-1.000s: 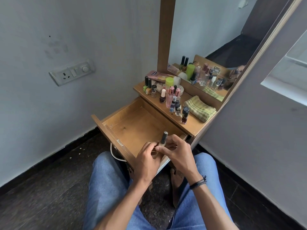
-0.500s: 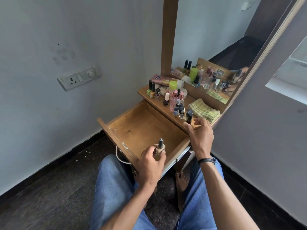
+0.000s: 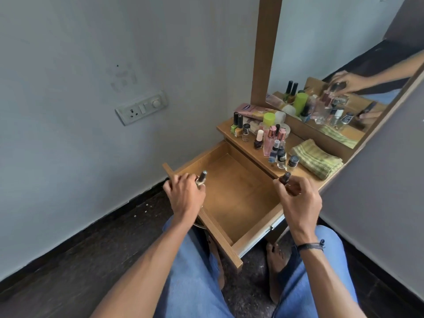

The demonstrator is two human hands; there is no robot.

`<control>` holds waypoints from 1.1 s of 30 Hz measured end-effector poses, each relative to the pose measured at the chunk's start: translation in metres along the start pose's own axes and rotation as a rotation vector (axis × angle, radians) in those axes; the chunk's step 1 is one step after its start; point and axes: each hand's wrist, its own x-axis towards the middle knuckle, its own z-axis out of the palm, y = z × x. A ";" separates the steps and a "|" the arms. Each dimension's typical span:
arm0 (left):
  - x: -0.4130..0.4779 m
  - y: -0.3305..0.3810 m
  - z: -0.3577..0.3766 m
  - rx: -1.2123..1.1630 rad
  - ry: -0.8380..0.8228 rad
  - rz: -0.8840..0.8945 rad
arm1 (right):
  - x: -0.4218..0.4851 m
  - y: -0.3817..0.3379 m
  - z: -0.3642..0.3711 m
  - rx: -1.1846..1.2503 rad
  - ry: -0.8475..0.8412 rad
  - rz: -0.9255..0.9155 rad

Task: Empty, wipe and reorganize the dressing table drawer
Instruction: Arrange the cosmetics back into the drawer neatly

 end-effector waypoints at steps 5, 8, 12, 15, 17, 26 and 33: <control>0.031 -0.005 0.002 0.263 -0.130 0.020 | -0.030 -0.016 0.030 0.020 -0.211 -0.185; 0.044 -0.001 0.002 0.327 -0.236 0.073 | -0.036 -0.017 0.054 0.043 -0.342 -0.195; 0.059 0.005 0.002 0.361 -0.325 0.082 | -0.036 -0.023 0.083 0.056 -0.433 -0.162; 0.066 0.005 0.008 0.396 -0.339 0.088 | -0.037 -0.025 0.097 0.042 -0.502 -0.144; 0.068 0.005 0.011 0.394 -0.368 0.078 | -0.036 -0.023 0.099 0.052 -0.518 -0.120; 0.069 0.001 0.016 0.371 -0.365 0.045 | -0.030 -0.016 0.098 0.102 -0.544 0.026; 0.070 -0.004 0.016 0.362 -0.309 0.040 | -0.030 -0.018 0.096 0.081 -0.560 0.042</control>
